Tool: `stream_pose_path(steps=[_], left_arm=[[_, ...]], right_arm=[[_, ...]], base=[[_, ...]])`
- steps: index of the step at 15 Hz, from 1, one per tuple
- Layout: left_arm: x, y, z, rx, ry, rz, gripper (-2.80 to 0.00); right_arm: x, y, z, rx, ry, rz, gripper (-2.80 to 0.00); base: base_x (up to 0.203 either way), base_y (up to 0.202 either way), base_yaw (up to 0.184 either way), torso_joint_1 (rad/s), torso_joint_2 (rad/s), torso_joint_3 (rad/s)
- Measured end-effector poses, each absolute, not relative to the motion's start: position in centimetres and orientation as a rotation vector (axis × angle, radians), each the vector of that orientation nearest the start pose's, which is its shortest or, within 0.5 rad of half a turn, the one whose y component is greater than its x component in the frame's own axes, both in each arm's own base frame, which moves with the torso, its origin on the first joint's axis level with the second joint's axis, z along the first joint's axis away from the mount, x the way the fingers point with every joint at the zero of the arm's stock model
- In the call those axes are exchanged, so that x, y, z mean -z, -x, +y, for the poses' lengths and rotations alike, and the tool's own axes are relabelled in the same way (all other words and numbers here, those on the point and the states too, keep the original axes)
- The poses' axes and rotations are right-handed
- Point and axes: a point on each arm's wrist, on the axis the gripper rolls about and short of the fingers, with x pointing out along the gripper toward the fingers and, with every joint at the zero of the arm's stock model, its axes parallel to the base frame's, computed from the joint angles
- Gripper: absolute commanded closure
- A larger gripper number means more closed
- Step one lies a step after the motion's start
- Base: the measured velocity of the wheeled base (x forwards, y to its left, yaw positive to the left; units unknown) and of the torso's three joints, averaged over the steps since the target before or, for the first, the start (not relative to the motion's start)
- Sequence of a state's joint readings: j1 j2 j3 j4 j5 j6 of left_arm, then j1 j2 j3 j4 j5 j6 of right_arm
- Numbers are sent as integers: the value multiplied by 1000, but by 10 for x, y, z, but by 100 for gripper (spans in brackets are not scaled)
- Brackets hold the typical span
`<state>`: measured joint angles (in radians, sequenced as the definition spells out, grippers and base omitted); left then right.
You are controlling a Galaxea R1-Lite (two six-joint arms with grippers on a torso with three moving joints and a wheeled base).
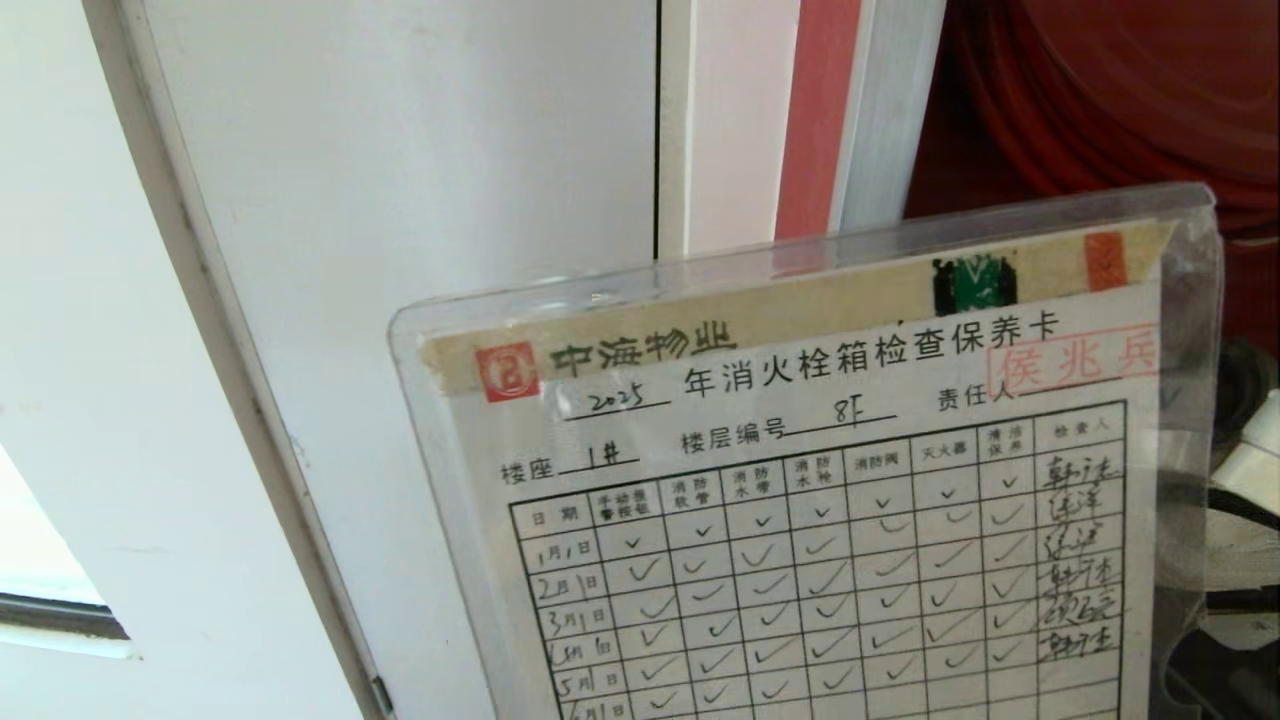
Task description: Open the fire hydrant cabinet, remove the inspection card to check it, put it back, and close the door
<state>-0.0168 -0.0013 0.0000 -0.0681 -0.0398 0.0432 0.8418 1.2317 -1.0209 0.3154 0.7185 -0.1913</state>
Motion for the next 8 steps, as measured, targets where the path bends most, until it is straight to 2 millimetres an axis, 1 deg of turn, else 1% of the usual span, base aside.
stream_pose_path(steps=[4,8], left_arm=[[-82,23,0,55,-44,-71,0],[-82,23,0,55,-44,-71,0]], right_arm=[[-273,-95,121,-1520,129,448,0],[-272,-93,104,-1397,45,486,0]], base=[[0,0,0,0,0,0],[0,0,0,0,0,0]])
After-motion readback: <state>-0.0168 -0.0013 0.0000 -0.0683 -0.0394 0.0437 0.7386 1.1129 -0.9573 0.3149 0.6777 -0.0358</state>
